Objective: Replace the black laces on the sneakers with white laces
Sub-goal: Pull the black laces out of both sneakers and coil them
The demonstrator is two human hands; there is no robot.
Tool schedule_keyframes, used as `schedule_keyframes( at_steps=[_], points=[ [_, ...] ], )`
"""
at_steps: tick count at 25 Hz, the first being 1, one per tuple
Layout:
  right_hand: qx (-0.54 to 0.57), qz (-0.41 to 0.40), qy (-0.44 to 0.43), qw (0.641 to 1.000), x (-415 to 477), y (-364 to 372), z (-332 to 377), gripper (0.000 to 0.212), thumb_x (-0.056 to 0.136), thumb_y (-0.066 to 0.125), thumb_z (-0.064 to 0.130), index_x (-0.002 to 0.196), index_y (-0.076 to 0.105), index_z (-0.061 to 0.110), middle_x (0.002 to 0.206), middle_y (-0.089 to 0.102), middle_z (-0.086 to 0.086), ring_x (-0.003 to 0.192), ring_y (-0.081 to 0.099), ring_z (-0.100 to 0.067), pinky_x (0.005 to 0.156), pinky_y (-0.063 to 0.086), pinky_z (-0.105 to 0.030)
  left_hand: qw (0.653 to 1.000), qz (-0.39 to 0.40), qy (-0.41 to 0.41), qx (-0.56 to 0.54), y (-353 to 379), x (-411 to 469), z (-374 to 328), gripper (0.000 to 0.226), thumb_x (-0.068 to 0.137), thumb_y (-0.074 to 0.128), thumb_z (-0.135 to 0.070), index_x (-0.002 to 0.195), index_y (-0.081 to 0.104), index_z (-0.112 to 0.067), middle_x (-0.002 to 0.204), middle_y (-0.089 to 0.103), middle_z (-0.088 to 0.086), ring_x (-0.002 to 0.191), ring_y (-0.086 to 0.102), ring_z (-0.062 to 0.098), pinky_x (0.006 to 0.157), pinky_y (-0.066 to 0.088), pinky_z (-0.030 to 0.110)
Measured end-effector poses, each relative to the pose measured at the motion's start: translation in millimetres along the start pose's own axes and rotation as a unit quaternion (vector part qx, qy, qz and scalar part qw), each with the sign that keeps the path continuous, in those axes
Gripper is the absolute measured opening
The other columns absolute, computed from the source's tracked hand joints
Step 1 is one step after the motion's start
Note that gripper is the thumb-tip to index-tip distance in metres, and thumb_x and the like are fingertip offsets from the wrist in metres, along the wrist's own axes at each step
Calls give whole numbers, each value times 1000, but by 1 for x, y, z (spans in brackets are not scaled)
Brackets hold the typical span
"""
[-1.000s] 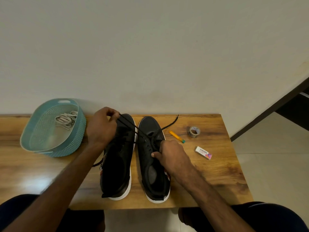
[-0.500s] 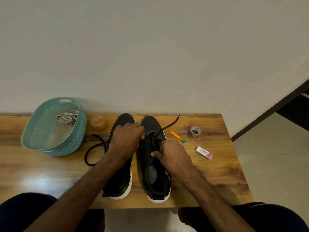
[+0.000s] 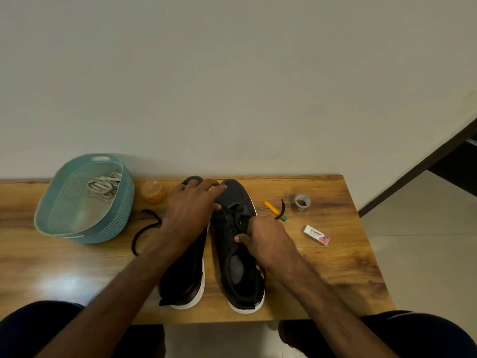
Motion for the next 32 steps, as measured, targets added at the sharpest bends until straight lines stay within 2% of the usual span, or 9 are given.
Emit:
schedule_keyframes(
  at_steps=[2, 5, 9, 14, 19, 22, 25, 28, 32],
  points=[
    [-2, -3, -1, 1000, -1, 0, 0, 35, 93, 63, 43, 110, 64, 12, 103, 66, -5, 87, 59, -17, 71, 42, -29, 999, 27, 23, 16, 20, -1, -20, 40, 99, 52, -35, 139, 48, -30, 137, 52, -4, 122, 50, 21, 95, 42, 37],
    [1, -11, -1, 1000, -1, -2, 0, 35, 93, 63, 44, 108, 64, 12, 103, 65, -5, 88, 59, -18, 71, 43, -29, 999, 42, -19, 25, 24, -4, -7, 27, 102, 45, -35, 124, 56, -23, 119, 56, -3, 109, 53, 17, 74, 37, 28],
    [4, -6, 2, 1000, -2, -2, 0, 35, 93, 63, 43, 108, 64, 12, 100, 65, -4, 83, 54, -15, 70, 40, -28, 998, 42, -6, 44, 14, -3, -7, 20, 101, 47, -29, 118, 51, -18, 116, 53, 1, 105, 53, 20, 68, 35, 30],
    [3, 2, 9, 1000, 1, -2, -6, 35, 93, 63, 44, 104, 65, 11, 93, 61, -4, 84, 56, -18, 69, 39, -29, 964, -156, -213, -20, -75, -21, 110, 5, 93, 60, -20, 93, 62, -15, 96, 61, 7, 84, 61, 34, 62, 36, 38],
    [7, 6, 11, 1000, 1, -1, -5, 36, 92, 63, 44, 107, 64, 12, 100, 65, -5, 90, 59, -18, 72, 42, -29, 934, -111, -339, 18, -77, -53, 191, 17, 92, 63, -25, 96, 70, -10, 98, 66, 18, 86, 64, 44, 69, 45, 44],
    [23, 25, 11, 999, 0, -1, -5, 36, 90, 65, 47, 99, 66, 13, 90, 65, -3, 84, 62, -16, 72, 47, -29, 955, -3, -295, -8, -50, -46, 176, 20, 92, 65, -34, 96, 74, -17, 94, 71, 12, 87, 66, 37, 69, 45, 37],
    [27, -4, -16, 1000, 0, -18, -1, 36, 89, 64, 51, 87, 66, 16, 81, 66, 1, 77, 62, -14, 69, 48, -30, 969, 28, -242, -48, -35, -37, 133, 30, 89, 67, -40, 110, 66, -19, 104, 68, 8, 94, 65, 31, 74, 48, 37],
    [46, -109, -86, 989, 9, -48, 12, 23, 97, 58, 36, 111, 66, 20, 105, 63, 3, 98, 59, -14, 76, 40, -26, 981, 37, -142, -128, -17, -23, 82, 47, 86, 68, -46, 124, 56, -23, 115, 60, 4, 105, 60, 25, 83, 51, 40],
    [-35, -51, -159, 985, 27, -22, 36, 30, 100, 53, 29, 127, 62, 20, 116, 51, -2, 107, 53, -20, 79, 43, -32, 965, 155, -24, -210, 30, -16, 16, 66, 76, 70, -62, 135, 49, -40, 123, 46, -3, 119, 46, 18, 91, 50, 41]
  ],
)
Point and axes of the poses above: each hand's wrist, its own x-axis towards the middle knuckle, its own y-axis out of the palm, z = x × y, the point moved 10 cm from there along x, towards the middle knuckle
